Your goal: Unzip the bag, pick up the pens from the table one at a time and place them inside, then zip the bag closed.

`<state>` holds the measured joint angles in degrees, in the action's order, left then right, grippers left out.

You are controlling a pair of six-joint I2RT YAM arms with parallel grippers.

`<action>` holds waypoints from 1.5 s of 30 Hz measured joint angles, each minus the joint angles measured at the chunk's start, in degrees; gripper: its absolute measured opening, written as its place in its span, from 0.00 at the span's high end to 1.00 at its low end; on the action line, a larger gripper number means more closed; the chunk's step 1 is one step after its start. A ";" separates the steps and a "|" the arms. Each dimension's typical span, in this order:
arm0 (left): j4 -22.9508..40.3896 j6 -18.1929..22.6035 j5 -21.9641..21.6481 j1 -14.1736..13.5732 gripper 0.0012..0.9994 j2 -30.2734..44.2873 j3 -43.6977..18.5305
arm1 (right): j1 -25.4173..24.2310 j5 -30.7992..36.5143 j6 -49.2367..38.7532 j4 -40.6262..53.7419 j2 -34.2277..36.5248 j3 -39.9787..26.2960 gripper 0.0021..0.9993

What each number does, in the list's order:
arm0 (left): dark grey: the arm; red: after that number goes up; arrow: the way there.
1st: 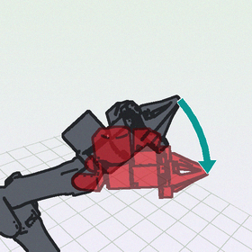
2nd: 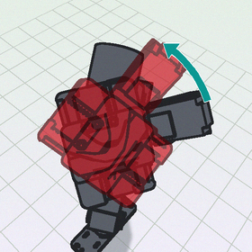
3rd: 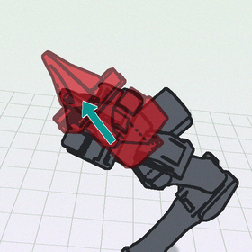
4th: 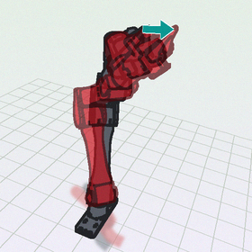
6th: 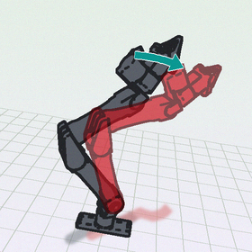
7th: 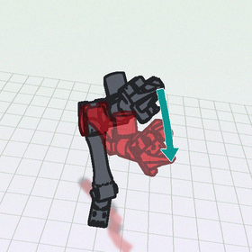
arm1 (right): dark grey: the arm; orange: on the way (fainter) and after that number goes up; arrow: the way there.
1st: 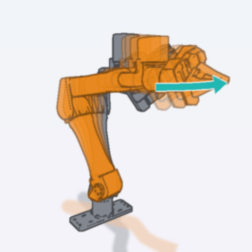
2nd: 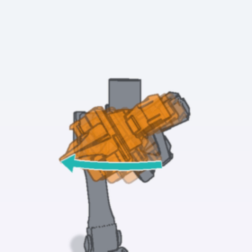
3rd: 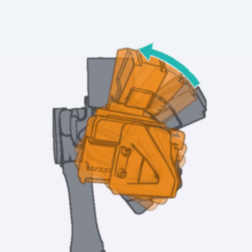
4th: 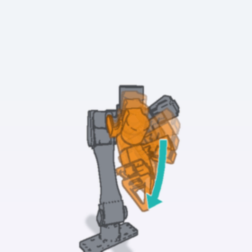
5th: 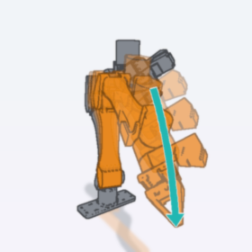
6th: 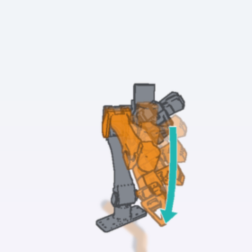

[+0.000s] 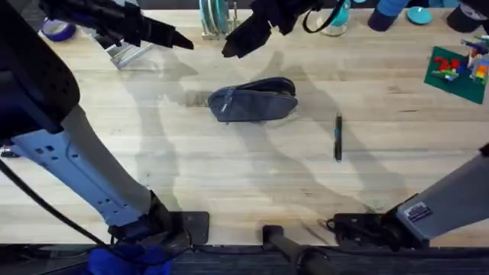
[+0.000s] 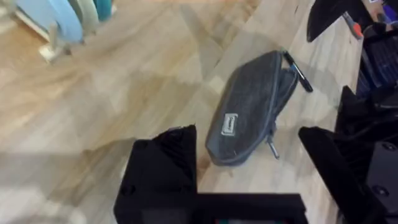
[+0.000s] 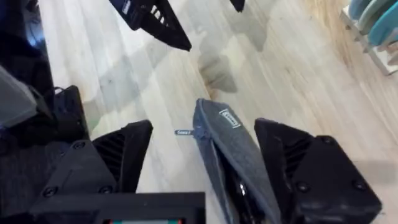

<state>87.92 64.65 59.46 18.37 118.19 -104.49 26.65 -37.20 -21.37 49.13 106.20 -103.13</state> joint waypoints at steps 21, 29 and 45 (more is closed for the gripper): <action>-2.14 -6.73 -6.01 -0.28 0.00 -28.43 15.88 | -2.28 0.15 0.22 9.62 -10.56 0.00 0.00; -9.09 -19.53 -14.52 -5.67 0.00 -42.00 22.77 | -5.62 0.16 0.31 16.78 -12.26 0.00 0.00; -9.09 -43.05 -35.40 -23.47 0.00 -52.52 23.62 | -9.82 4.70 -9.35 31.67 -14.46 0.00 0.00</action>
<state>78.83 21.60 24.06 -5.10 65.67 -80.87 16.84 -32.50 -30.71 80.80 91.73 -103.13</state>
